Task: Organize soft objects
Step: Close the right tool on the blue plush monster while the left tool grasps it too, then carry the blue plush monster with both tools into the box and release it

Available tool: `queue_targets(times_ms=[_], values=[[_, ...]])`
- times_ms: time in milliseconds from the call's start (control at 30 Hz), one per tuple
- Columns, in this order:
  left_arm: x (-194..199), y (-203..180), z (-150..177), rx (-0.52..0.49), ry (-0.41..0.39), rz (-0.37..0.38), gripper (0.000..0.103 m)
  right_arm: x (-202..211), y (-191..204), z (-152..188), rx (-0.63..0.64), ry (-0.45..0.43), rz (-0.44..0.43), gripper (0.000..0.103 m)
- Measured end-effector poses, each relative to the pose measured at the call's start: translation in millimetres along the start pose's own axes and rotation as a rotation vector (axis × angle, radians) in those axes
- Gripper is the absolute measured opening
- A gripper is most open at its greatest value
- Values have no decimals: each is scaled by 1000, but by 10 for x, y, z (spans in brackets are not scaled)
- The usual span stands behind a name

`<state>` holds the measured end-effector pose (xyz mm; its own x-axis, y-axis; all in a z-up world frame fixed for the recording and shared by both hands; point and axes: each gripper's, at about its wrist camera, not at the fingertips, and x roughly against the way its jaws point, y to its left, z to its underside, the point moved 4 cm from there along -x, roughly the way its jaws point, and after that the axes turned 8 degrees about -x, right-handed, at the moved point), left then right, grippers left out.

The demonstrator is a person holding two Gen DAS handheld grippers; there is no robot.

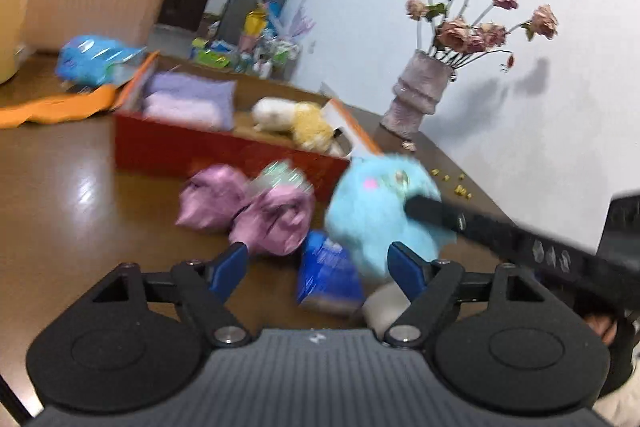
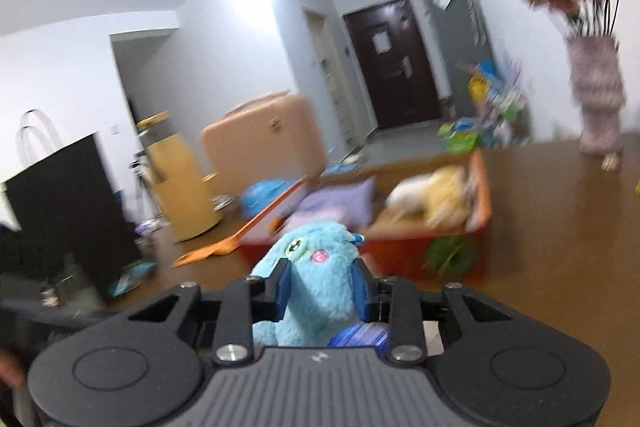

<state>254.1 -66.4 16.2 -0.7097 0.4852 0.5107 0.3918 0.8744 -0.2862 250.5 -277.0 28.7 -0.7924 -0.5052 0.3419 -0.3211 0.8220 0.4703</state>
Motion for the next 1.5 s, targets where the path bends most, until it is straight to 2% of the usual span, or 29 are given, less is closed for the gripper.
queue_targets(times_ms=[133,233,267,333,400,533,600,667,700,733,767,800,1000,1067,1167,1333,1400,1500], values=[[178,188,297,63,45,4,79,-28,82,496,-86,106,-30,31],[215,278,450,100,76,0,78,-144,99,788,-118,178,20,34],[222,287,488,100,82,-5,78,-159,124,839,-119,187,40,38],[223,280,539,88,87,-8,78,-147,141,865,-99,198,67,39],[217,271,575,89,89,3,78,-91,154,868,-76,183,82,48],[136,236,647,89,119,27,78,24,148,855,-84,159,99,48],[93,235,665,95,126,39,74,18,128,863,-92,159,107,47],[61,239,664,99,129,60,56,-11,113,885,-97,173,105,47],[42,241,661,102,131,69,51,-25,108,898,-101,180,105,45],[23,246,659,106,132,80,40,-43,102,911,-106,185,103,43],[8,246,659,106,132,90,34,-58,97,917,-114,189,94,36],[-6,242,658,103,132,92,34,-65,94,917,-125,191,78,32],[-3,237,592,105,112,113,31,-84,98,866,-121,195,71,30],[24,225,475,93,81,126,31,-53,127,769,-115,168,61,30],[-20,214,131,65,25,155,31,-63,167,483,-76,116,49,30],[-450,162,-695,-3,-39,174,31,-305,67,-329,33,42,61,30],[-770,178,-989,-15,-20,168,31,-503,-95,-638,26,55,74,30],[-1362,294,-1283,31,66,182,31,-881,-395,-987,20,104,120,30]])
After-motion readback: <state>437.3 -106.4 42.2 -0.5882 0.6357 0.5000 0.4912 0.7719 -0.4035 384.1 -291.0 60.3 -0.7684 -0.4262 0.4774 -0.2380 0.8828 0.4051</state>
